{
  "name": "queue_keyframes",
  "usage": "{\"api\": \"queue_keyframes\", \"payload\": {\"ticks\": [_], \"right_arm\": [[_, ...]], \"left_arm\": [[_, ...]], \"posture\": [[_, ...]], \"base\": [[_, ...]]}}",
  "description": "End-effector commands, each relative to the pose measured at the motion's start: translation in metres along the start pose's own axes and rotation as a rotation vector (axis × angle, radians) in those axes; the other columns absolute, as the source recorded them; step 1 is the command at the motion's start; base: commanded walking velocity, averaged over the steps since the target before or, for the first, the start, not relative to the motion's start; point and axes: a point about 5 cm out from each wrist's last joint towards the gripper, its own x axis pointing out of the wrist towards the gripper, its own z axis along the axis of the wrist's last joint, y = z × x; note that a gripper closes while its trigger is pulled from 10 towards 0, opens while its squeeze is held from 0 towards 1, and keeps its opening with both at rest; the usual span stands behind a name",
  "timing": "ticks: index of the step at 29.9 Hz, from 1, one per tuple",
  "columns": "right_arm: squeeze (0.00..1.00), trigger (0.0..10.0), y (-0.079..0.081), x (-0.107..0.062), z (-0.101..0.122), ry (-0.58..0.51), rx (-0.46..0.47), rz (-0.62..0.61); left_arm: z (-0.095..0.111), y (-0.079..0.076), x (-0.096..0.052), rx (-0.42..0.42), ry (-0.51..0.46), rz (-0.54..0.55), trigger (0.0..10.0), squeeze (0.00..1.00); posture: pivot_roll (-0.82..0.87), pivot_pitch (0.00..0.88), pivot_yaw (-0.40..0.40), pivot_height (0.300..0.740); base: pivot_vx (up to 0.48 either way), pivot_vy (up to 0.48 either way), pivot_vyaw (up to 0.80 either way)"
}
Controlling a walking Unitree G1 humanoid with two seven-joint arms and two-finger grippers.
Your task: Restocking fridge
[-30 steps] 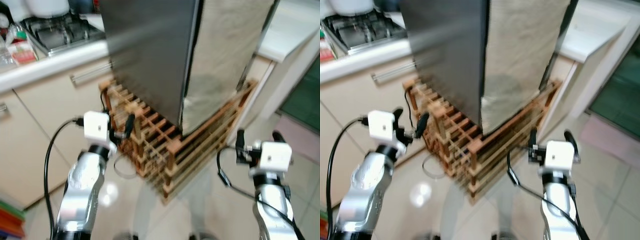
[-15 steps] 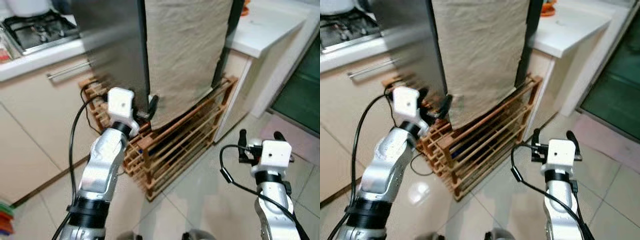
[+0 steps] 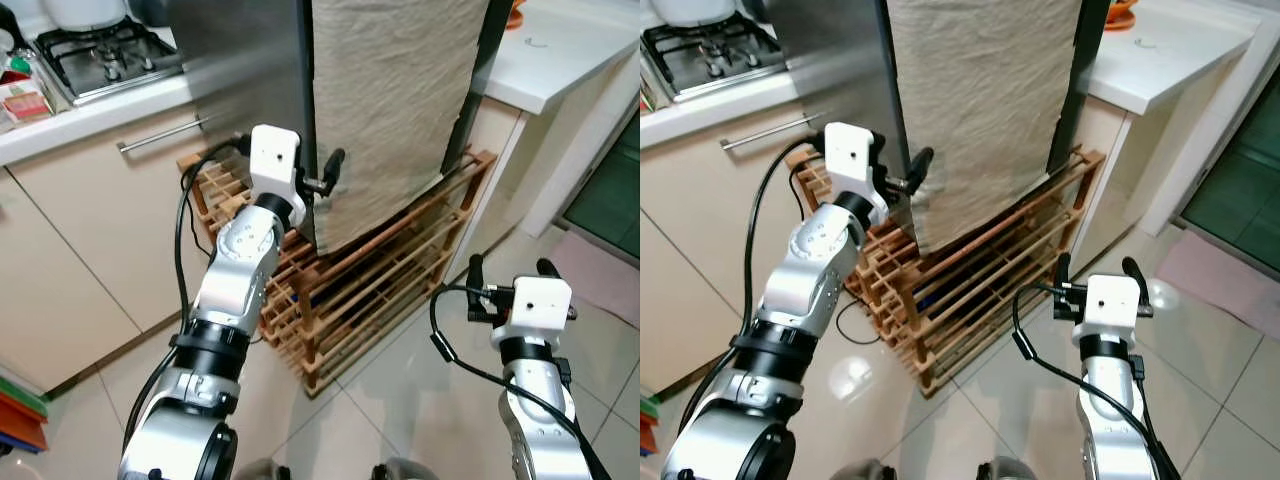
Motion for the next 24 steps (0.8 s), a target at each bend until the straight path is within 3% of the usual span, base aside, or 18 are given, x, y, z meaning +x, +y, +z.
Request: {"api": "queue_keyframes", "payload": {"ticks": [1, 14, 24], "right_arm": [[0.0, 10.0, -0.003, -0.002, -0.002, 0.002, -0.01, -0.016], [0.0, 10.0, -0.004, -0.006, -0.002, 0.006, -0.006, -0.024], [0.0, 10.0, -0.003, -0.011, -0.001, 0.006, 0.005, -0.006]], "left_arm": [[0.005, 0.001, 0.004, -0.007, -0.023, 0.002, 10.0, 0.0], [0.0, -0.011, 0.016, -0.081, 0.004, -0.04, 10.0, 0.0], [0.001, -0.021, 0.033, -0.081, 0.029, -0.086, 10.0, 0.0]], "posture": [[-0.15, 0.0, 0.04, 0.703], [-0.17, 0.0, 0.051, 0.703], [-0.19, 0.006, 0.054, 0.703]], "base": [[0.0, 0.0, 0.0], [0.0, 0.0, 0.0], [0.0, 0.0, 0.0]]}}
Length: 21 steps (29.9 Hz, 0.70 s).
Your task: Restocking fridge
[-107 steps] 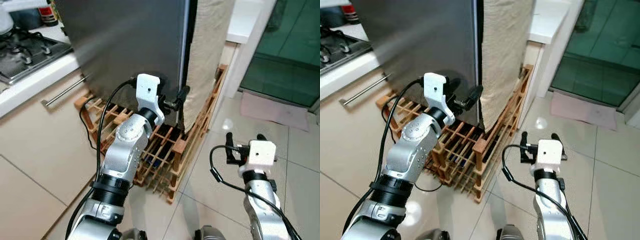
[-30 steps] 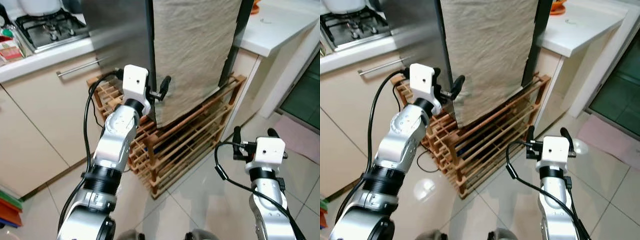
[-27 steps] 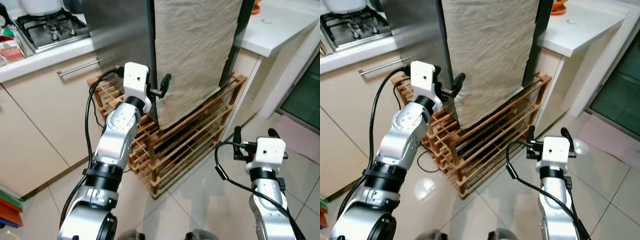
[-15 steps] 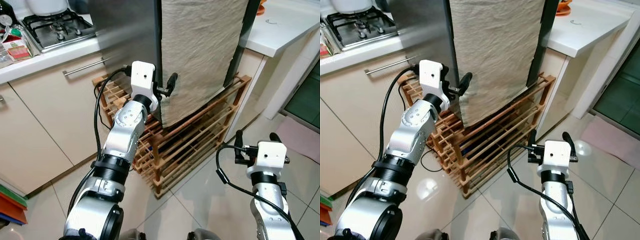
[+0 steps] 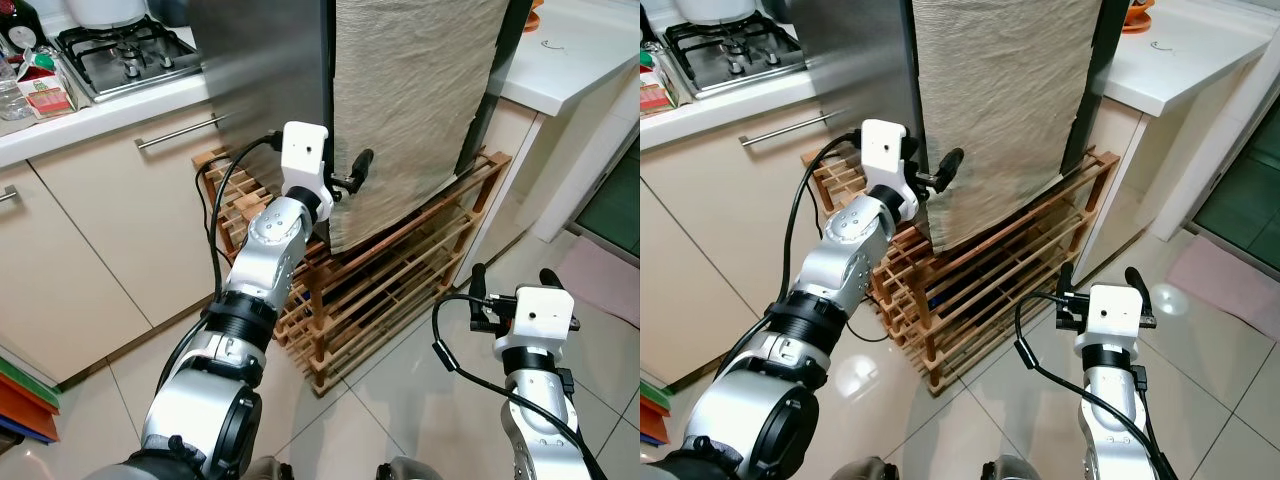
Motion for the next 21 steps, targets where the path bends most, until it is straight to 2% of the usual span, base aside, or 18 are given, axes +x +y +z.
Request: {"api": "queue_keyframes", "payload": {"ticks": [1, 9, 11, 12, 13, 15, 18, 19, 20, 21], "right_arm": [[0.0, 10.0, 0.0, -0.002, 0.004, -0.016, 0.009, 0.003], [0.0, 10.0, -0.001, -0.004, 0.002, -0.004, 0.004, 0.001], [0.0, 10.0, -0.001, -0.005, 0.0, 0.006, 0.003, -0.001], [0.0, 10.0, -0.001, -0.005, 0.0, 0.006, 0.003, -0.001], [0.0, 10.0, -0.002, -0.006, 0.0, 0.009, 0.003, -0.002], [0.0, 10.0, -0.001, -0.005, 0.0, 0.009, 0.003, -0.002], [0.0, 10.0, -0.001, -0.005, 0.0, 0.013, 0.004, -0.002], [0.0, 10.0, -0.001, -0.005, 0.0, 0.013, 0.004, -0.002], [0.0, 10.0, -0.001, -0.006, -0.001, 0.015, 0.004, -0.002], [0.0, 10.0, -0.001, -0.006, -0.002, 0.021, 0.005, -0.002]], "left_arm": [[0.008, -0.003, 0.004, 0.006, -0.025, -0.02, 10.0, 0.0], [0.015, -0.013, 0.016, -0.002, -0.026, -0.05, 10.0, 0.0], [0.014, -0.025, 0.02, -0.024, -0.01, -0.083, 10.0, 0.0], [0.014, -0.025, 0.02, -0.024, -0.01, -0.083, 10.0, 0.0], [0.014, -0.036, 0.021, -0.036, -0.007, -0.137, 10.0, 0.0], [0.015, -0.047, 0.022, -0.046, -0.012, -0.205, 10.0, 0.0], [0.018, -0.066, 0.019, -0.064, -0.036, -0.363, 10.0, 0.0], [0.018, -0.066, 0.019, -0.064, -0.036, -0.363, 10.0, 0.0], [0.019, -0.071, 0.018, -0.062, -0.046, -0.411, 10.0, 0.0], [0.021, -0.08, 0.015, -0.048, -0.07, -0.511, 10.0, 0.0]], "posture": [[-0.19, 0.006, 0.054, 0.703], [-0.2, 0.013, 0.06, 0.703], [-0.2, 0.014, 0.062, 0.703], [-0.2, 0.014, 0.062, 0.703], [-0.2, 0.014, 0.062, 0.703], [-0.2, 0.014, 0.062, 0.703], [-0.2, 0.013, 0.063, 0.703], [-0.2, 0.013, 0.063, 0.703], [-0.2, 0.014, 0.064, 0.703], [-0.2, 0.015, 0.066, 0.703]], "base": [[0.0, 0.0, 0.0], [0.0, 0.0, 0.0], [0.0, 0.0, 0.0], [0.0, 0.0, 0.0], [0.0, 0.0, 0.0], [0.0, 0.0, 0.0], [0.0, 0.0, 0.0], [0.0, 0.0, 0.0], [0.0, 0.0, 0.0], [0.0, 0.0, 0.0]]}}
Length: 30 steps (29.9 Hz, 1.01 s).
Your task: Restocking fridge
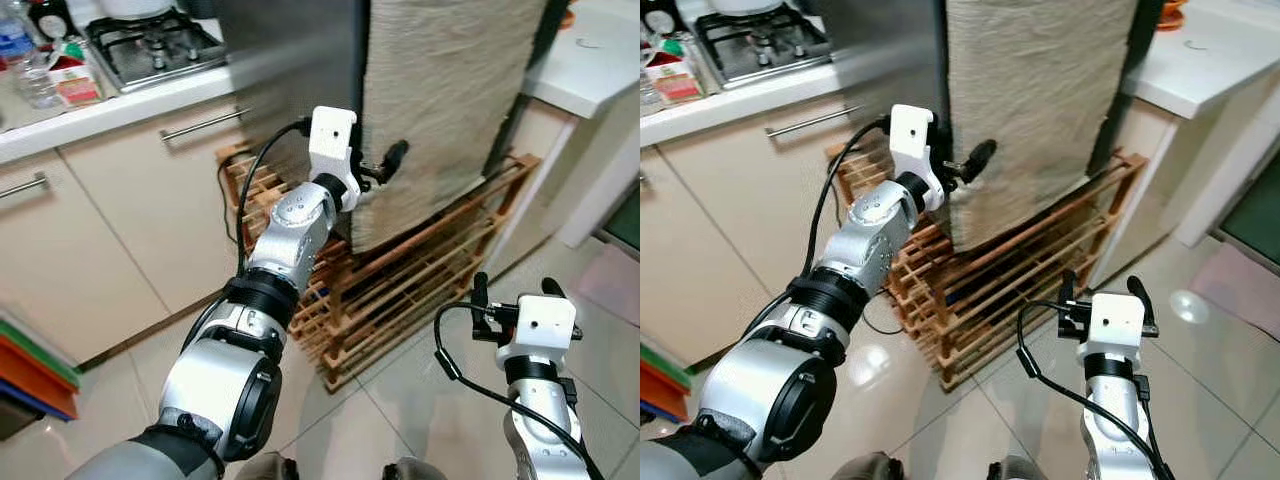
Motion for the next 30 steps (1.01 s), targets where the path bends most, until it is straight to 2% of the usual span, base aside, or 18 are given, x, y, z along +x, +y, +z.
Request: {"api": "queue_keyframes", "payload": {"ticks": [1, 6, 12, 16, 19, 22, 23, 25, 29, 30], "right_arm": [[0.0, 10.0, 0.0, 0.0, 0.002, -0.001, 0.01, 0.001], [0.0, 10.0, 0.001, -0.001, -0.001, 0.011, 0.012, 0.002], [0.0, 10.0, 0.002, -0.001, -0.004, 0.022, 0.015, 0.005], [0.0, 10.0, 0.003, -0.001, -0.004, 0.025, 0.016, 0.005], [0.0, 10.0, 0.005, -0.004, -0.007, 0.042, 0.023, 0.015], [0.0, 10.0, 0.006, -0.004, -0.008, 0.048, 0.027, 0.022], [0.0, 10.0, 0.008, -0.005, -0.01, 0.06, 0.047, 0.039], [0.0, 10.0, 0.011, -0.005, -0.011, 0.075, 0.073, 0.061], [0.0, 10.0, 0.021, -0.003, -0.013, 0.097, 0.131, 0.139], [0.0, 10.0, 0.021, -0.003, -0.013, 0.097, 0.131, 0.139]], "left_arm": [[0.009, -0.046, 0.011, 0.03, -0.051, -0.278, 10.0, 0.0], [0.016, -0.063, 0.012, 0.042, -0.086, -0.433, 10.0, 0.0], [0.022, -0.075, 0.015, -0.002, -0.114, -0.496, 10.0, 0.0], [0.024, -0.078, 0.014, -0.018, -0.125, -0.516, 10.0, 0.0], [0.033, -0.084, 0.003, -0.089, -0.167, -0.575, 10.0, 0.0], [0.035, -0.084, -0.002, -0.111, -0.175, -0.588, 10.0, 0.0], [0.036, -0.075, -0.014, -0.152, -0.182, -0.57, 10.0, 0.0], [0.036, -0.064, -0.027, -0.169, -0.182, -0.538, 10.0, 0.0], [0.032, -0.035, -0.046, -0.202, -0.161, -0.415, 10.0, 0.0], [0.032, -0.035, -0.046, -0.202, -0.161, -0.415, 10.0, 0.0]], "posture": [[-0.2, 0.015, 0.067, 0.703], [-0.2, 0.014, 0.07, 0.703], [-0.21, 0.012, 0.075, 0.703], [-0.21, 0.014, 0.076, 0.703], [-0.21, 0.015, 0.078, 0.703], [-0.21, 0.015, 0.078, 0.703], [-0.2, 0.015, 0.076, 0.703], [-0.2, 0.011, 0.074, 0.703], [-0.17, 0.005, 0.067, 0.703], [-0.17, 0.005, 0.067, 0.703]], "base": [[0.0, 0.0, 0.0], [0.0, 0.0, 0.0], [0.0, 0.0, 0.0], [0.0, 0.0, 0.0], [0.0, 0.0, 0.0], [0.0, 0.0, 0.0], [0.0, 0.0, 0.0], [0.0, 0.0, 0.0], [0.0, 0.0, 0.0], [0.0, 0.0, 0.0]]}}
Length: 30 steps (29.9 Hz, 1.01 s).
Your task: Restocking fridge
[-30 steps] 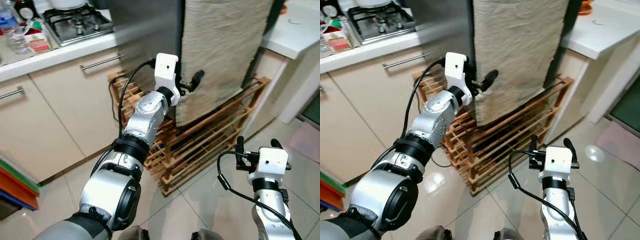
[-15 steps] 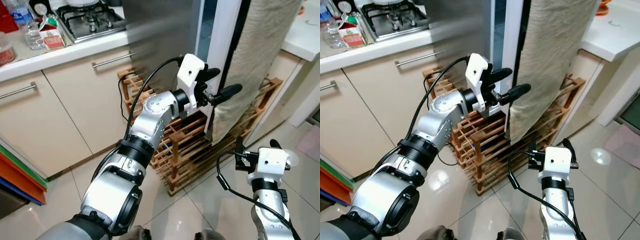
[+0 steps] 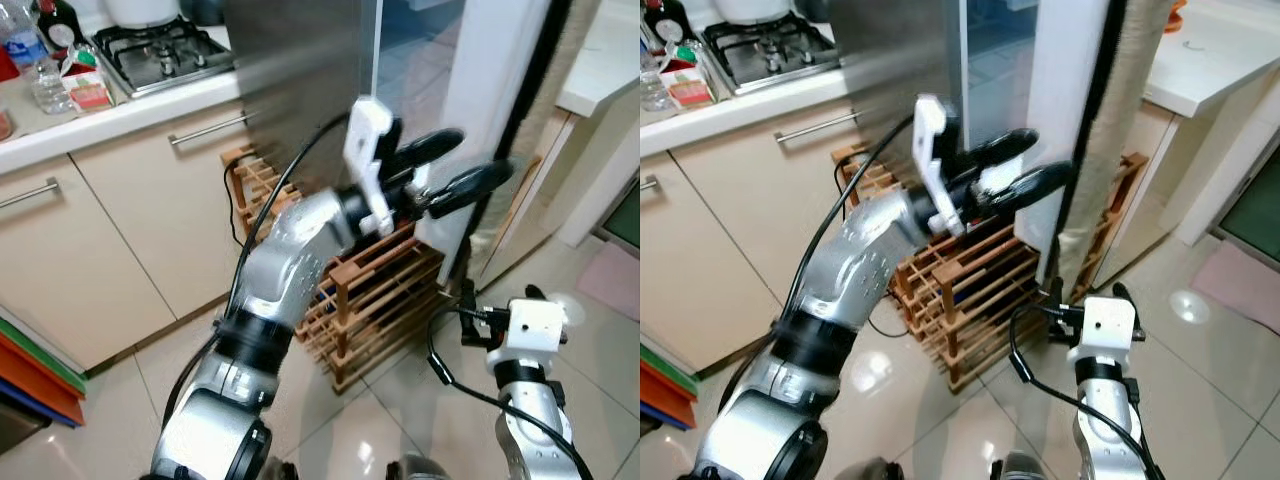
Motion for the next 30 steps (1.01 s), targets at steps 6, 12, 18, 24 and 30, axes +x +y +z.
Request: {"api": "queue_keyframes", "payload": {"ticks": [6, 12, 18, 24, 30], "right_arm": [[0.0, 10.0, 0.031, 0.011, 0.001, 0.058, 0.14, 0.249], [0.0, 10.0, 0.055, 0.032, 0.013, 0.048, 0.149, 0.429], [0.0, 10.0, 0.054, 0.062, 0.031, -0.027, 0.059, 0.382], [0.0, 10.0, 0.031, 0.081, 0.046, -0.101, 0.018, 0.205], [0.0, 10.0, 0.02, 0.086, 0.051, -0.131, -0.007, 0.154]], "left_arm": [[0.013, 0.033, -0.066, 0.021, 0.021, 0.304, 10.0, 0.0], [0.002, 0.063, -0.105, 0.082, 0.06, 0.7, 10.0, 0.0], [-0.022, 0.081, -0.135, 0.278, 0.247, 1.021, 10.0, 0.0], [-0.043, 0.09, -0.163, 0.345, 0.325, 1.211, 10.0, 0.0], [-0.05, 0.089, -0.162, 0.34, 0.318, 1.23, 10.0, 0.0]], "posture": [[-0.11, 0.0, 0.052, 0.703], [-0.08, 0.0, 0.043, 0.703], [-0.08, 0.0, 0.041, 0.703], [-0.08, 0.0, 0.039, 0.703], [-0.09, 0.0, 0.039, 0.703]], "base": [[0.0, 0.0, 0.0], [0.0, 0.0, 0.0], [0.0, 0.0, 0.0], [0.0, 0.0, 0.0], [0.0, 0.0, 0.0]]}}
